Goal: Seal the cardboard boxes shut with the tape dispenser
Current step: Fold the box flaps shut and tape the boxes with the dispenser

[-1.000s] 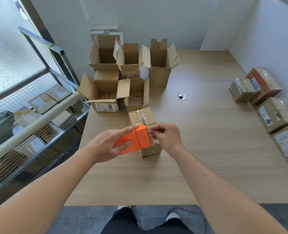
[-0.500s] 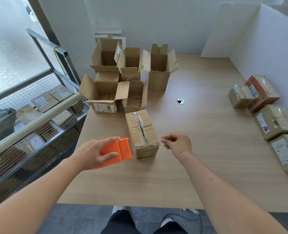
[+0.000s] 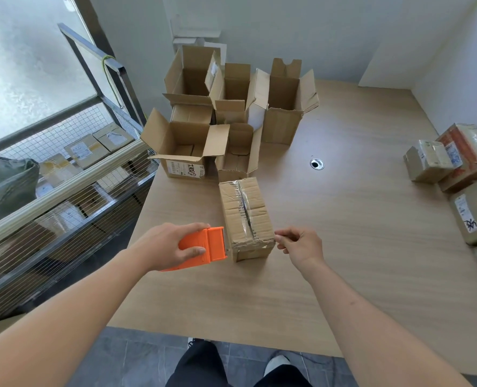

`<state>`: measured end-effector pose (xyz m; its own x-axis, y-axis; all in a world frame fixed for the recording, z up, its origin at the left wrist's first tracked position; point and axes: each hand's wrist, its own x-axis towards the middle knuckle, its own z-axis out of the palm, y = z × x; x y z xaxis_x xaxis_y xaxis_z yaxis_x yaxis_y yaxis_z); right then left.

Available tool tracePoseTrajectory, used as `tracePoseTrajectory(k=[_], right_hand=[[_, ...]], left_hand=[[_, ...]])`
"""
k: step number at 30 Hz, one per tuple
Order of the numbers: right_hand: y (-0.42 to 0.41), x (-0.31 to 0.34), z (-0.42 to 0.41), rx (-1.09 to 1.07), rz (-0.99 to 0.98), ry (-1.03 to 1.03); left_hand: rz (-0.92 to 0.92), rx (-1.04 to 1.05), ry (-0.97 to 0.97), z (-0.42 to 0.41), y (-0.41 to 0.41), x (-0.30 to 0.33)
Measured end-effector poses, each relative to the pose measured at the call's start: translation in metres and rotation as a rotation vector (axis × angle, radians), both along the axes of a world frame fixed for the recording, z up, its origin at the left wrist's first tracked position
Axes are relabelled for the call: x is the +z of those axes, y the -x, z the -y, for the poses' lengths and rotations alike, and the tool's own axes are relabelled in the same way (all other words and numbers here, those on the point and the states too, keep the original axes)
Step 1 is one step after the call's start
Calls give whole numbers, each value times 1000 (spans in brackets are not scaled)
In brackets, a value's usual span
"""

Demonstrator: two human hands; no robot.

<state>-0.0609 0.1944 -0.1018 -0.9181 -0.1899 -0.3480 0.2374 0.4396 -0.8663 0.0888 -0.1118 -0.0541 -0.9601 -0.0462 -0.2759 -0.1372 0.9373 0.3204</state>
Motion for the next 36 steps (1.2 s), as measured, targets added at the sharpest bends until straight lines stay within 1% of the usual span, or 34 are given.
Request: tracePoseTrajectory(k=[6, 8, 10, 12, 14, 16, 17, 18, 20, 22, 24, 26, 27, 29, 33, 36], right_hand=[[3, -6, -2, 60, 40, 15], [4, -8, -5, 62, 30, -38], [5, -10, -10, 91, -11, -134], [6, -9, -13, 138, -146, -224], [6, -7, -13, 203, -315, -196], [4, -4, -10, 362, -529, -151], [3, -4, -7, 456, -603, -137], [1, -4, -4, 540, -636, -145], [-2, -7, 6, 616, -605, -197], [-3, -7, 15, 607, -564, -257], [-4, -5, 21, 616, -591, -327], [-6, 0, 25, 684, -667, -372], [-8, 2, 29, 725, -700, -370], [-14, 4, 38, 761, -683, -354], [-23, 3, 56, 608, -544, -317], [-21, 2, 59, 603, -515, -343]], left_hand=[[44, 4, 51, -8, 12, -3], [62, -7, 73, -11, 18, 0], [72, -24, 101, -11, 23, 3], [75, -37, 117, -10, 26, 5], [89, -36, 115, -10, 28, 5], [100, -33, 103, -10, 29, 5], [98, -31, 99, -10, 30, 5], [94, -29, 97, -11, 30, 5], [98, -28, 97, -12, 32, 6], [103, -21, 90, -14, 32, 7], [93, -11, 81, -14, 32, 7], [93, -5, 61, -15, 30, 6], [95, -2, 49, -15, 30, 6], [95, 8, 30, -15, 29, 3], [80, 36, -10, -13, 26, -2], [98, 85, -111, -5, 14, -6]])
